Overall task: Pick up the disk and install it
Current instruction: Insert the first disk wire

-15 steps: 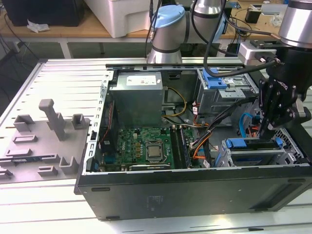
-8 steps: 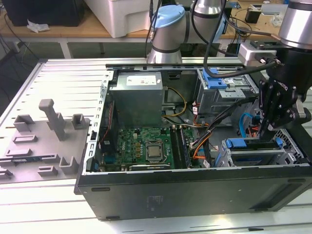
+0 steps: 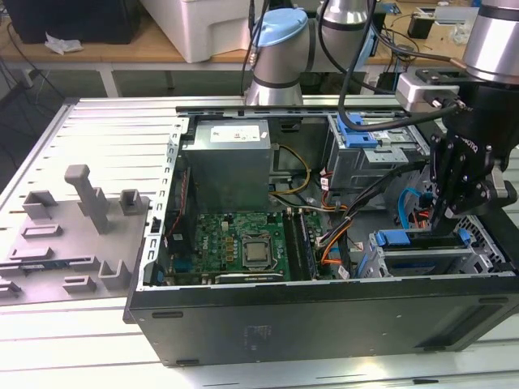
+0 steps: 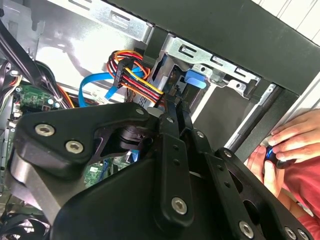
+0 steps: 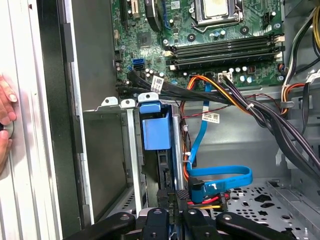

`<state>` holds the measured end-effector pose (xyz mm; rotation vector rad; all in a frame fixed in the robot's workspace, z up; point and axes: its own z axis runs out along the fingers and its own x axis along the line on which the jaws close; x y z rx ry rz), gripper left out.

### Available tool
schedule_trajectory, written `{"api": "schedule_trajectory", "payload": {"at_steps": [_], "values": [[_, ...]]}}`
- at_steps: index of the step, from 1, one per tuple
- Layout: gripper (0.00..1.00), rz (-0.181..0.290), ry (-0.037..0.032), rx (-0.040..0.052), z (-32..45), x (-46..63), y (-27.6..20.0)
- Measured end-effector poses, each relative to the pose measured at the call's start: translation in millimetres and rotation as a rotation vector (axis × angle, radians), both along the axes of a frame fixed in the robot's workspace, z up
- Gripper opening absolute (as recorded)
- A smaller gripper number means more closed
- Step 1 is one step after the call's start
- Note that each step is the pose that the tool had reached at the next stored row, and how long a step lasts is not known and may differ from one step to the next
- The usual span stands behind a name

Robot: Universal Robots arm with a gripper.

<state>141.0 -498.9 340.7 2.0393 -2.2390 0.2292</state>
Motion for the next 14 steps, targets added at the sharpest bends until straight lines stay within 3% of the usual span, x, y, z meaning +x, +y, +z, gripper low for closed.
{"api": "schedule_trajectory", "payload": {"at_steps": [14], "values": [[0.17,0.0,0.0,-0.0002,-2.9,0.0,-1.1]]}}
